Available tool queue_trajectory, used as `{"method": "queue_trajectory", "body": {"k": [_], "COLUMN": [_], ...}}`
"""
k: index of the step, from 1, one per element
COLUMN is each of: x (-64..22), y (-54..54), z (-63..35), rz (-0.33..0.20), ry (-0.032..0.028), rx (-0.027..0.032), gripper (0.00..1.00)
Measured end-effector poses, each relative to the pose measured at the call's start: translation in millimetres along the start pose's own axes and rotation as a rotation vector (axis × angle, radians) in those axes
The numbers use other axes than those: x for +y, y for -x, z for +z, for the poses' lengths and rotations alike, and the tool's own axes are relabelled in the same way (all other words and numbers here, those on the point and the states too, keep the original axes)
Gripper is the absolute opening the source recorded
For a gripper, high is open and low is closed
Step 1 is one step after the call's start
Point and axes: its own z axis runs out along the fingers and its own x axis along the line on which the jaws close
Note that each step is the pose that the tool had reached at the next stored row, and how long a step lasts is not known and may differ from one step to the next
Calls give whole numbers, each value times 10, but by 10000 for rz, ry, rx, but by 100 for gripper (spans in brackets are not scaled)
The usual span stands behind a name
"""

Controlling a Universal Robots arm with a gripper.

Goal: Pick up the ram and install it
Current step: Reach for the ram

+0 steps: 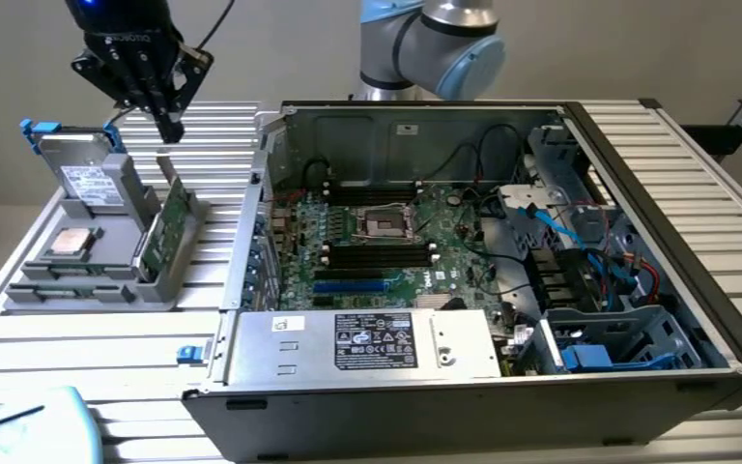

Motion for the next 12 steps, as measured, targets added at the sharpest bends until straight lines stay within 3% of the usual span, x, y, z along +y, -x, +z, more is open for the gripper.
{"method": "queue_trajectory", "body": {"k": [12], "x": [-56], "y": [-545], "z": [54], "rz": [3], "ry": [-3], "rx": [37], "gripper": [11]}}
